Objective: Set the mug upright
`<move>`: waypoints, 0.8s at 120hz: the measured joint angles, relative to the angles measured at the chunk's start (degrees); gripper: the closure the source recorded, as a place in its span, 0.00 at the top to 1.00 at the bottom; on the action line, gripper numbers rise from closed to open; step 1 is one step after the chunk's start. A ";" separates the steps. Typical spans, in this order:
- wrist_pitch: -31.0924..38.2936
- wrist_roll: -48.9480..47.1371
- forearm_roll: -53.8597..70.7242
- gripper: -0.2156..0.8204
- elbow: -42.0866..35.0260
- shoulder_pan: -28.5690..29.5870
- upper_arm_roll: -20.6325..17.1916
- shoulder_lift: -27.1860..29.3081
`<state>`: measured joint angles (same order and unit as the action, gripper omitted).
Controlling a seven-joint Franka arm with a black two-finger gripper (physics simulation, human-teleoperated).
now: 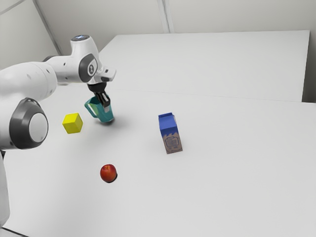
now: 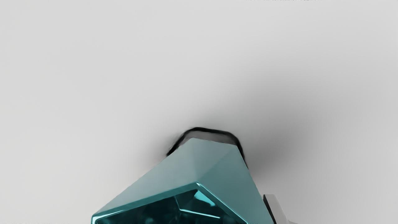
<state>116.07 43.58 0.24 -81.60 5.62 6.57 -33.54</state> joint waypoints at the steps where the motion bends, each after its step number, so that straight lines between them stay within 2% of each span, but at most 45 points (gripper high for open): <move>1: -0.06 -0.12 -0.11 0.03 0.00 0.00 0.00 -0.01; 32: -0.87 -3.30 -1.44 0.03 -0.46 0.09 0.01 -0.55; 51: -1.26 -4.89 -1.73 0.38 -0.58 0.06 0.02 -0.53; 62: -1.41 -5.73 -1.88 0.52 -0.60 0.08 0.02 -0.48; 77: -1.70 -6.70 -2.05 0.64 -0.54 0.08 0.03 -0.26; 87: -2.21 -7.25 -2.12 0.69 -0.07 0.09 -0.06 0.41; 96: -3.90 -7.70 -2.18 0.72 3.33 0.02 -0.25 1.50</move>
<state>112.17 35.87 -1.94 -78.27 5.65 6.32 -32.04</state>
